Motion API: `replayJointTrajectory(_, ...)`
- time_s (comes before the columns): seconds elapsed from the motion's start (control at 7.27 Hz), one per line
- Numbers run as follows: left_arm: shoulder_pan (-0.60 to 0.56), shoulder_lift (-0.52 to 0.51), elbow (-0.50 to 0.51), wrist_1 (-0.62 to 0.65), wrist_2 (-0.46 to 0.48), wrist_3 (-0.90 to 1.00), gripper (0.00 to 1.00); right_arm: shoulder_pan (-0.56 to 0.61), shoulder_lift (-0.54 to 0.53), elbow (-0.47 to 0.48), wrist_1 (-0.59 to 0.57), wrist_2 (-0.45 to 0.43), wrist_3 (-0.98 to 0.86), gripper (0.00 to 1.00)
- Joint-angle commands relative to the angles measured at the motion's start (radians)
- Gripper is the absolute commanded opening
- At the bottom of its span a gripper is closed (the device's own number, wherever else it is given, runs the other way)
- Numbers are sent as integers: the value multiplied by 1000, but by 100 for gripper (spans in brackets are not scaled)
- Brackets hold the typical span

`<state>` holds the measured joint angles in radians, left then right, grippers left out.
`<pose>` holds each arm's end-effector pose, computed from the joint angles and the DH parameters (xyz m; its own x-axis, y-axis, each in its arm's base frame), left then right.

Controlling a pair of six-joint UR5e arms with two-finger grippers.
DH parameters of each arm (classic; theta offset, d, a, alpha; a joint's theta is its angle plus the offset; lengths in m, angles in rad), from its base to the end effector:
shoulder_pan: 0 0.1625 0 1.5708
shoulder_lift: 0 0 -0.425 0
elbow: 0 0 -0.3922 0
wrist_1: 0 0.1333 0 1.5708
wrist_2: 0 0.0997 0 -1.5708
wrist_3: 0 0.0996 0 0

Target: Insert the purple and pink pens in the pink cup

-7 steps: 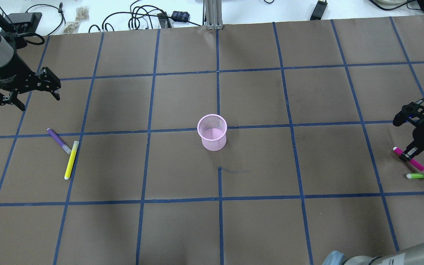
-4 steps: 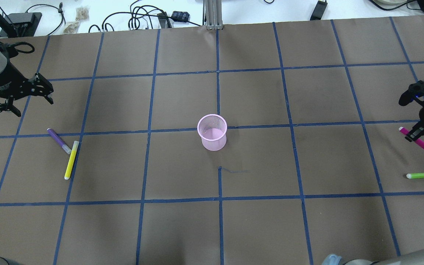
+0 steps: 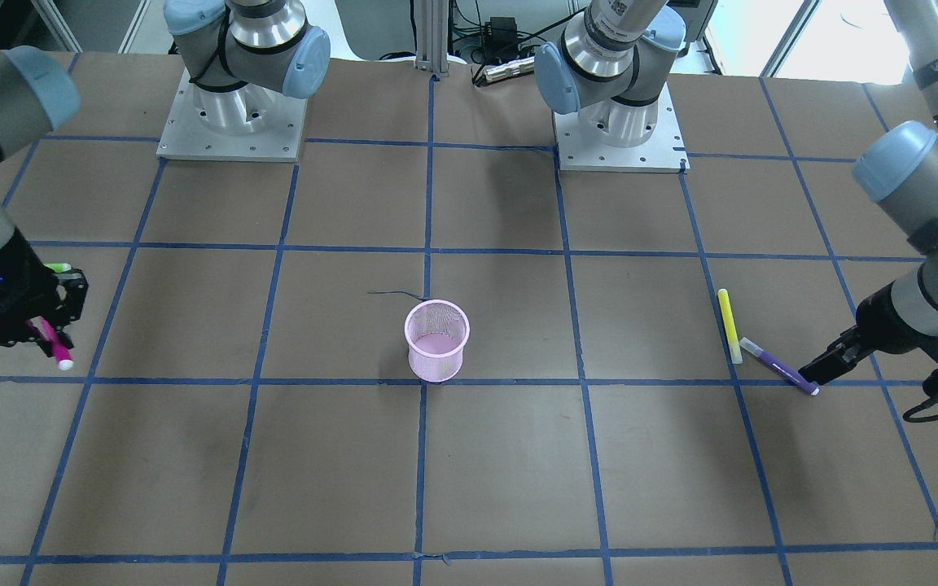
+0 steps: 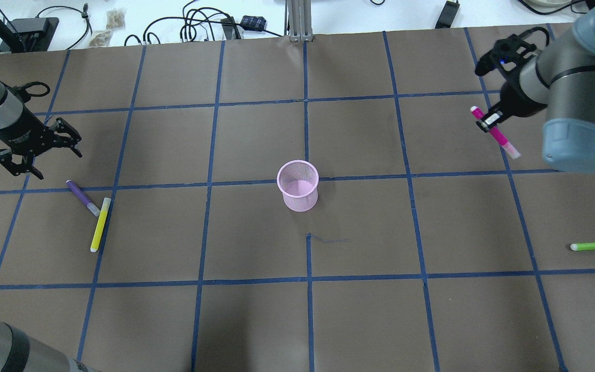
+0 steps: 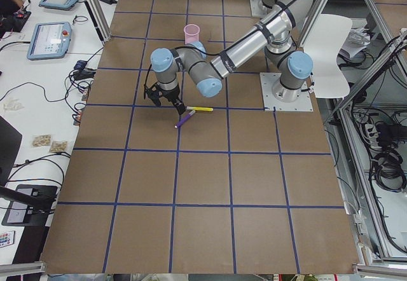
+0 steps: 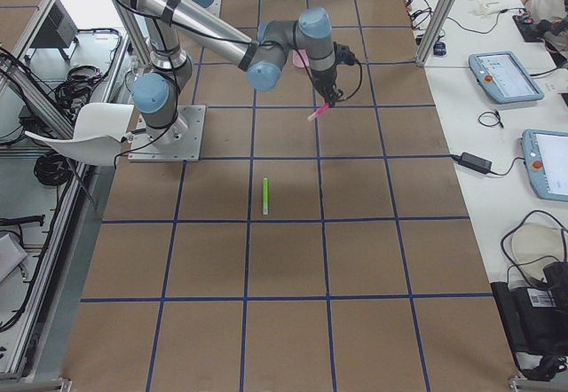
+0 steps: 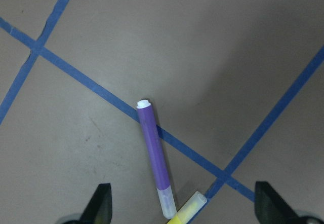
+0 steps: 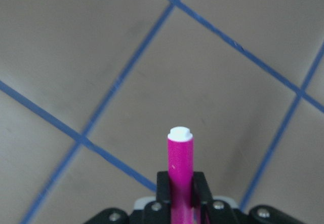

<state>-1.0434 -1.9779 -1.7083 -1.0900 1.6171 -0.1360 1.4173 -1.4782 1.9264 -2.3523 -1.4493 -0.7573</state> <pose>0.1892 -0.5806 0.2439 -0.7886 -0.6125 -0.0544 -0.6149 0.7866 0.0569 0.0643 -0.5354 0.3549 -0.8165 -0.5597 0.1415 -0.5731 0.7560 -0.3164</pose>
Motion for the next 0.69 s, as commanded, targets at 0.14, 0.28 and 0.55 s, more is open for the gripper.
replayJointTrajectory(0.14,39,-84,-33,108,6,24,94,372,22,9,-294,52,324,0)
replayJointTrajectory(0.28,42,-91,-37,110,4,24,92,462,51,46,-453,46,425,0)
replayJointTrajectory(0.55,42,-99,-34,113,1,16,65,531,129,144,-801,12,496,0)
